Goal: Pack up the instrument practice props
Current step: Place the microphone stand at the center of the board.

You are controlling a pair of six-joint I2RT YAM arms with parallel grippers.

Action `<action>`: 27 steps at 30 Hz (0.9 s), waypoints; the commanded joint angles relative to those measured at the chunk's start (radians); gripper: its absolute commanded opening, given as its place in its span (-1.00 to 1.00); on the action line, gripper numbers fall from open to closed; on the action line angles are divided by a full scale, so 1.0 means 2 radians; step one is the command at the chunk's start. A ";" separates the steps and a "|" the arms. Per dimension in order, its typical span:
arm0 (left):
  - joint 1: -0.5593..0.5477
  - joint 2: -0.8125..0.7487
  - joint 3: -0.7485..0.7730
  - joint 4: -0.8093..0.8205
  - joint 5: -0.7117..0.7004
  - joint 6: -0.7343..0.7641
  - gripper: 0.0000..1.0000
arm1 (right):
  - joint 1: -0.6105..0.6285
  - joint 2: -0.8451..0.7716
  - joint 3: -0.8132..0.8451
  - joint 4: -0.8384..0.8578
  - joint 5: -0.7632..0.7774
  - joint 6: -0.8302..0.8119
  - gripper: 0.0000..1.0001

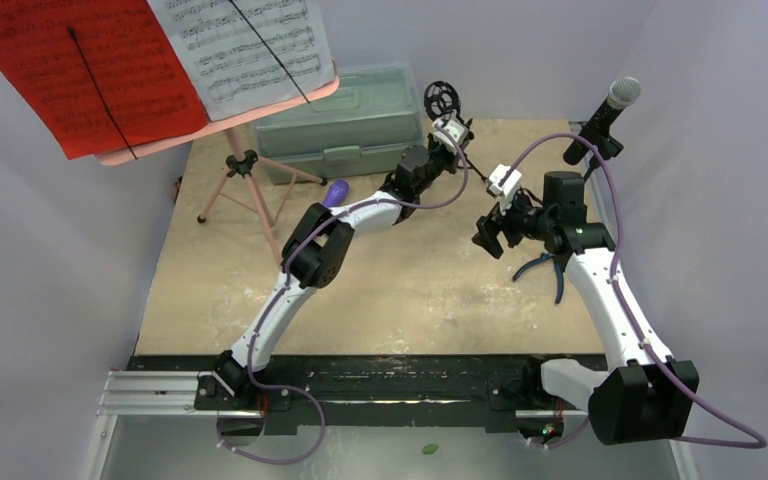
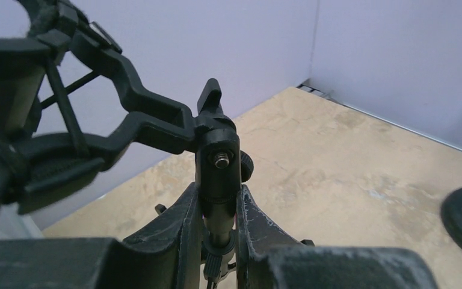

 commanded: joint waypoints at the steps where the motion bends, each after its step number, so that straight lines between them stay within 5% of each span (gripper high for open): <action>1: 0.005 0.014 0.066 0.009 -0.060 0.041 -1.00 | 0.002 -0.001 0.014 0.023 0.016 0.015 0.66; 6: 0.009 0.024 0.076 -0.003 -0.076 0.050 -0.99 | 0.002 0.001 0.012 0.027 0.020 0.019 0.67; 8: 0.009 0.026 0.076 -0.004 -0.080 0.052 -0.83 | 0.002 0.001 0.011 0.074 0.021 0.020 0.67; 17: 0.009 0.024 0.062 -0.012 -0.071 0.045 -0.10 | 0.001 0.002 0.007 0.033 0.020 0.023 0.68; 27: 0.008 -0.078 -0.103 0.037 -0.039 0.009 0.30 | -0.004 -0.001 0.005 0.024 -0.004 0.011 0.69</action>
